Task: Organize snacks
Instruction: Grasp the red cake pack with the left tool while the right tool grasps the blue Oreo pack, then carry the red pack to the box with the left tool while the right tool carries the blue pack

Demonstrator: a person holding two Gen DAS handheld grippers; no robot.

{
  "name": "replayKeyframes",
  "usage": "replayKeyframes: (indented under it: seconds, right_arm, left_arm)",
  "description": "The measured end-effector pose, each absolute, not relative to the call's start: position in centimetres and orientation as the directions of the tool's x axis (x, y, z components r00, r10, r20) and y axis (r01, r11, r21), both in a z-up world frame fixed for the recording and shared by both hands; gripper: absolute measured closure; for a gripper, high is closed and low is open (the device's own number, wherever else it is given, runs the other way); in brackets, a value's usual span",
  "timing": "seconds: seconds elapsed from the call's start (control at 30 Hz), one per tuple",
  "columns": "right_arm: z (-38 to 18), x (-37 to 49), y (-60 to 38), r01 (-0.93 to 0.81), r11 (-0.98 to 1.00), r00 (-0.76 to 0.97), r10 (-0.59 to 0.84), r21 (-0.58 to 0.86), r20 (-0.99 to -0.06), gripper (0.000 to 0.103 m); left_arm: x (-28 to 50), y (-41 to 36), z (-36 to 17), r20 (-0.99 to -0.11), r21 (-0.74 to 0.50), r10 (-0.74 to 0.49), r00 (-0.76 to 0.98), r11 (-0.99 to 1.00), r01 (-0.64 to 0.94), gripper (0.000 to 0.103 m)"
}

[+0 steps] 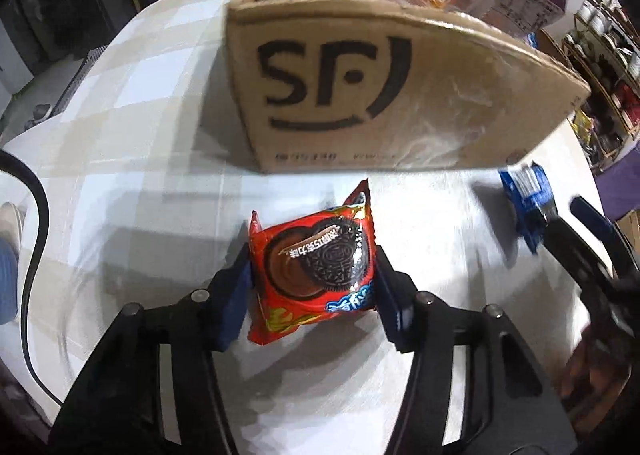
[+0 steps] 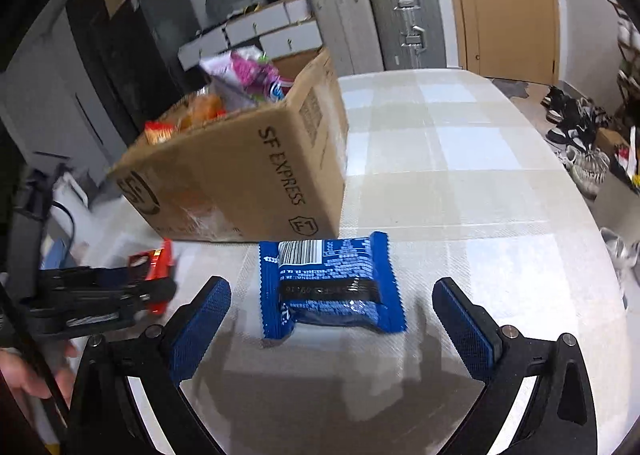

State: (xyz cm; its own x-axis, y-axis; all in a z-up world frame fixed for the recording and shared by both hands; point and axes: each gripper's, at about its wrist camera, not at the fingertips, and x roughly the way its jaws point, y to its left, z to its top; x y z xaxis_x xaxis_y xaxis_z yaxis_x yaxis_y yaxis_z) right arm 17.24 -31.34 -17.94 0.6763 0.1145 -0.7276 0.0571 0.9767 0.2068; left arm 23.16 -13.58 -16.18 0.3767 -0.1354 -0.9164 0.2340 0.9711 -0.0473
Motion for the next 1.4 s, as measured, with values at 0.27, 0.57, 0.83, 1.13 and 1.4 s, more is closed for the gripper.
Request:
replayKeyframes:
  seconds: [0.27, 0.57, 0.83, 1.13, 1.4]
  right_arm:
    - [-19.7, 20.0, -29.3, 0.039, 0.997, 0.586, 0.033, 0.069, -0.810, 0.001]
    - [-20.0, 20.5, -29.4, 0.043, 0.999, 0.591, -0.016, 0.011, -0.807, 0.022]
    - [-19.5, 19.5, -29.1, 0.046, 0.999, 0.609, -0.009, 0.025, -0.793, 0.052]
    - [-19.2, 18.5, -29.9, 0.035, 0.993, 0.622, 0.070, 0.117, -0.780, 0.056]
    - [-17.4, 16.5, -30.5, 0.027, 0.970, 0.654, 0.165, 0.240, -0.738, 0.056]
  left_arm:
    - [24.1, -11.3, -16.3, -0.903, -0.120, -0.214, 0.373, 0.958, 0.259, 0.053]
    - [25.7, -9.4, -17.1, -0.891, -0.203, -0.288, 0.351, 0.944, 0.260, 0.053]
    - [26.3, -7.6, -17.5, -0.887, -0.232, -0.309, 0.342, 0.940, 0.249, 0.053]
    - [23.3, -6.8, -16.8, -0.883, -0.231, -0.309, 0.352, 0.941, 0.246, 0.053]
    - [22.3, -6.7, -15.8, -0.873, -0.243, -0.328, 0.359, 0.934, 0.262, 0.053]
